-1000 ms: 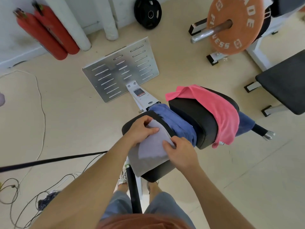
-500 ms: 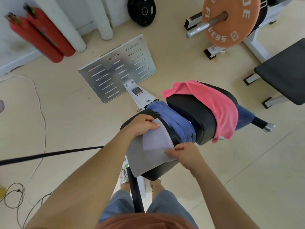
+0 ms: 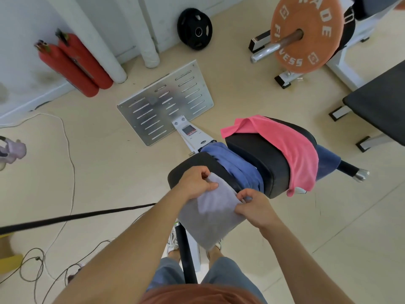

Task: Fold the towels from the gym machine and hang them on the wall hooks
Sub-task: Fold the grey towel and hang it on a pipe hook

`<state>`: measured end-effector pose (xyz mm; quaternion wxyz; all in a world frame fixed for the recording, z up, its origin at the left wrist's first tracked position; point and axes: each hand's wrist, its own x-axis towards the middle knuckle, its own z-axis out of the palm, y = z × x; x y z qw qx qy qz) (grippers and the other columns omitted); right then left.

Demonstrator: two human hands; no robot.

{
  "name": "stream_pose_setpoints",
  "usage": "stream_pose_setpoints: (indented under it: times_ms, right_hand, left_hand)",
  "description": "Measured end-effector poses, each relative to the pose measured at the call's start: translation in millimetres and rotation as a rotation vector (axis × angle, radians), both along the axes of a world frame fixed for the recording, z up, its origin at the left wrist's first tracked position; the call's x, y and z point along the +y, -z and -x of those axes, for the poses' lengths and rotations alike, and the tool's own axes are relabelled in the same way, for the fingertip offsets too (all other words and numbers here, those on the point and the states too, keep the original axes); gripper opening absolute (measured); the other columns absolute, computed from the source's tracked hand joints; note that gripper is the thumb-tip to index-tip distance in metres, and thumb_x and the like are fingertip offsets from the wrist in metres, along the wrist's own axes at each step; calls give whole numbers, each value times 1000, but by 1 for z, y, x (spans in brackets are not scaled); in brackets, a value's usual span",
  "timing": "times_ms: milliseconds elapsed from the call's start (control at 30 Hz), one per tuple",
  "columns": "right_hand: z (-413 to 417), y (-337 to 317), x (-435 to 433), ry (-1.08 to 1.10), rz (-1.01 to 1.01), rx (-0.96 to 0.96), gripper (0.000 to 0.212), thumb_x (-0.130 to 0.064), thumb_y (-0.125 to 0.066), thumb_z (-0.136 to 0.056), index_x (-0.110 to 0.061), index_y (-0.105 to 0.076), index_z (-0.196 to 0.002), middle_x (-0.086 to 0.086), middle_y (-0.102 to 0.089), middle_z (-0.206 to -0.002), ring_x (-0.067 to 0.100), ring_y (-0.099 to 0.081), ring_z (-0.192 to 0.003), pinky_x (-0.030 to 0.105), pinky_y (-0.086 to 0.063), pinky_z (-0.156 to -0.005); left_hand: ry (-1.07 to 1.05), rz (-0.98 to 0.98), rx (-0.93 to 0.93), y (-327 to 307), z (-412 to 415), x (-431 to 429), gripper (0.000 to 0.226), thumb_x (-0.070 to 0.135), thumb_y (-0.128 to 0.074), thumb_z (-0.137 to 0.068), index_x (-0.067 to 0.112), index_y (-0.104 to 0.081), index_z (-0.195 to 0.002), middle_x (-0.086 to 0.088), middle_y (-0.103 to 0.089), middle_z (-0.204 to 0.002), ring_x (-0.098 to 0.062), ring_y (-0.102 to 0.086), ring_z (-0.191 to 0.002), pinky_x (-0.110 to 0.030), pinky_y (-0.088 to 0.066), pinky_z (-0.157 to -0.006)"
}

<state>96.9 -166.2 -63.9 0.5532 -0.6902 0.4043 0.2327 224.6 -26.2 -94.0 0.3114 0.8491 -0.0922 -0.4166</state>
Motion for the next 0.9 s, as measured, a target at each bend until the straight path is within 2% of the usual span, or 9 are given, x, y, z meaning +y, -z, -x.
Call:
stream_pose_setpoints:
  times_ms: [100, 200, 334, 434, 534, 634, 734, 801, 901]
  right_hand:
    - [-6, -7, -6, 11, -11, -35, 17, 3, -57, -73, -14, -58, -77, 5, -57, -89, 20, -50, -79, 29, -40, -65]
    - [-15, -24, -16, -22, -28, -87, 20, 4, -56, -74, -15, -57, -72, 1, -53, -79, 18, -47, -73, 25, -35, -60]
    - [-29, -60, -25, -121, -93, -168, 13, -7, -59, -61, -18, -60, -67, 3, -50, -72, 21, -43, -67, 28, -33, -58]
    - [-40, -87, -22, -205, -92, -281, 16, -13, -58, -56, -19, -64, -69, 1, -53, -71, 18, -46, -75, 33, -37, -71]
    - [-49, -114, -13, -269, -112, -402, 16, -2, -60, -69, -12, -67, -80, -11, -61, -75, 15, -52, -81, 30, -41, -77]
    - [-52, -144, 4, -393, -81, -521, 15, 0, -61, -80, -12, -67, -87, -4, -63, -84, 18, -57, -87, 33, -47, -81]
    - [-52, -176, 31, -666, -6, -653, 16, -9, -69, -81, -21, -68, -92, -5, -66, -90, 13, -61, -88, 23, -51, -77]
    - [-49, -190, 57, -796, 99, -720, 18, -12, -71, -80, -25, -67, -92, -1, -65, -89, 10, -59, -84, 21, -51, -74]
    - [-44, -198, 106, -986, 431, -797, 8, -29, -70, -79, -25, -64, -79, 0, -57, -85, 17, -53, -83, 39, -49, -74]
  left_hand:
    - [-134, 20, 95, -1, 8, 4, 29, 22, -77, -74, 20, -49, -67, 4, -49, -67, -13, -45, -65, -24, -39, -61]
    - [-365, 234, 324, -21, 14, 19, 23, 16, -79, -69, 18, -56, -67, -4, -60, -74, -21, -56, -74, -36, -47, -71]
    - [-551, 613, 420, -60, 21, 37, 25, 1, -75, -68, 15, -55, -68, -2, -61, -69, -17, -58, -68, -25, -46, -58]
    - [-581, 750, 361, -98, 27, 50, 24, 6, -75, -67, 14, -55, -78, -2, -63, -74, -17, -60, -68, -26, -48, -56]
    - [-593, 803, 234, -133, 28, 67, 25, 9, -78, -71, 15, -64, -90, -1, -67, -82, -17, -63, -75, -28, -51, -61]
    - [-656, 774, 22, -163, 29, 88, 14, 22, -80, -70, 18, -72, -81, -1, -68, -77, -15, -61, -70, -27, -48, -61]
    - [-713, 811, -124, -187, 31, 117, 10, 28, -75, -74, 18, -74, -77, -1, -69, -75, -15, -59, -69, -27, -48, -62]
    - [-734, 864, -175, -202, 34, 142, 12, 29, -74, -75, 17, -75, -75, -1, -69, -73, -15, -59, -69, -27, -49, -61]
    - [-743, 893, -283, -219, 41, 192, 14, 30, -68, -78, 19, -75, -73, 1, -69, -73, -13, -59, -69, -26, -50, -63]
